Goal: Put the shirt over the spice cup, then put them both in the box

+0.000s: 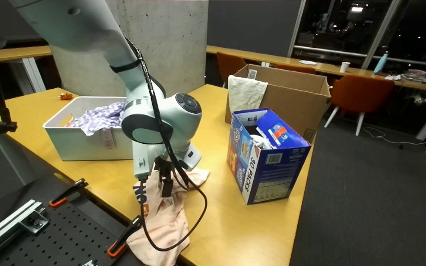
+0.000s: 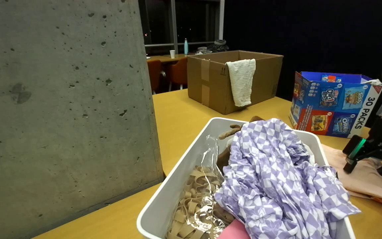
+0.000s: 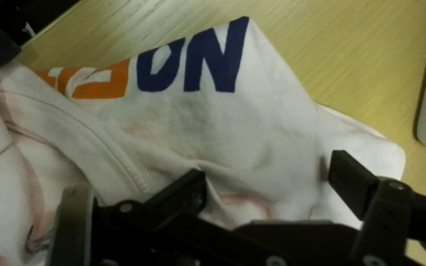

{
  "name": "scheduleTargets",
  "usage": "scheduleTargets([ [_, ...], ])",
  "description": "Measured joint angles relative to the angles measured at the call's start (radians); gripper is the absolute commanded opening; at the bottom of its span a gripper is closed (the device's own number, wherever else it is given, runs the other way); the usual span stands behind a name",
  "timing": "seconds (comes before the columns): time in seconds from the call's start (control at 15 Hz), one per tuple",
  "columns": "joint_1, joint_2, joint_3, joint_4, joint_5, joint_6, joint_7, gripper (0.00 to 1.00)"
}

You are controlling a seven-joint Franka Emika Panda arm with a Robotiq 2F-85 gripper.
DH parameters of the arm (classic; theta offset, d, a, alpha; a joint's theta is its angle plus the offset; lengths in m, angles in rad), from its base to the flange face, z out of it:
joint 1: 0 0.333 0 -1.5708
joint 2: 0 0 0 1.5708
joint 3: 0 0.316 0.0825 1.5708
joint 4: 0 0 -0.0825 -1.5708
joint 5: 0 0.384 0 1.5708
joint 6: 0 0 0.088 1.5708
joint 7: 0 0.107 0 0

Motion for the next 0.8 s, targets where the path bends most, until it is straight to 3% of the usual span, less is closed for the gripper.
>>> scheduleTargets([
  [0.53,0.000,-0.042,-0.020,-0.051,-0.137,-0.011,0.155,1.00],
  [0.67,0.000,-0.044,-0.021,-0.051,-0.160,-0.013,0.177,0.72],
  [0.8,0.000,-0.044,-0.021,-0.050,-0.170,-0.013,0.185,0.56],
])
